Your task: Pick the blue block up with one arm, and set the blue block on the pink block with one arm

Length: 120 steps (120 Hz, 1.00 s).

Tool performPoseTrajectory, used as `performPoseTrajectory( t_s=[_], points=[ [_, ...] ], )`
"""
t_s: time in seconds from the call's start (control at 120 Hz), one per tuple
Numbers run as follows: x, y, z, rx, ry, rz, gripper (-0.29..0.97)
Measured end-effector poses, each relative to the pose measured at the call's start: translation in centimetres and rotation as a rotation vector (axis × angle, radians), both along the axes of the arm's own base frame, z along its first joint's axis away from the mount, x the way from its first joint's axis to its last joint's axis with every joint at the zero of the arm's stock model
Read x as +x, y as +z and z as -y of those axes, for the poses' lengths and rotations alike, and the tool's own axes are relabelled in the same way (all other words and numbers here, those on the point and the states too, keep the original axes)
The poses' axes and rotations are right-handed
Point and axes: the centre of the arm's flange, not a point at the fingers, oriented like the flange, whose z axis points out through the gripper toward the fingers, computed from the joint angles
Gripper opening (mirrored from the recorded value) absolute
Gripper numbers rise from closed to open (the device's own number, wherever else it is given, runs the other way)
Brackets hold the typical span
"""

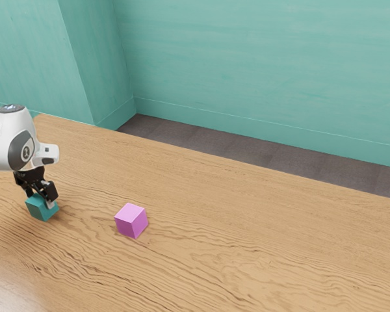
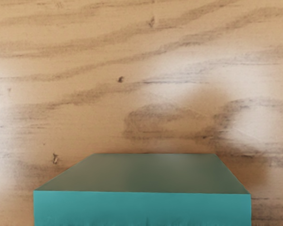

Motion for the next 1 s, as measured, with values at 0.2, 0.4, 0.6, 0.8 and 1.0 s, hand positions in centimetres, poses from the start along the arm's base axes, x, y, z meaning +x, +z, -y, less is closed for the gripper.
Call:
performPoseTrajectory(
  t_s=[0.2, 0.4, 0.6, 0.8, 1.0],
  points=[
    [-0.15, -0.13, -0.09, 0.0, -0.014, -0.001, 0.68],
    [-0.28, -0.14, -0.29, 0.0, -0.025, -0.002, 0.68],
    [-0.28, -0.14, -0.3, 0.0, -0.036, -0.002, 0.55],
    [-0.24, -0.13, -0.28, 0.001, -0.043, -0.001, 0.44],
    [-0.08, 0.04, -0.06, 0.001, -0.051, 0.003, 0.4]
  ],
)
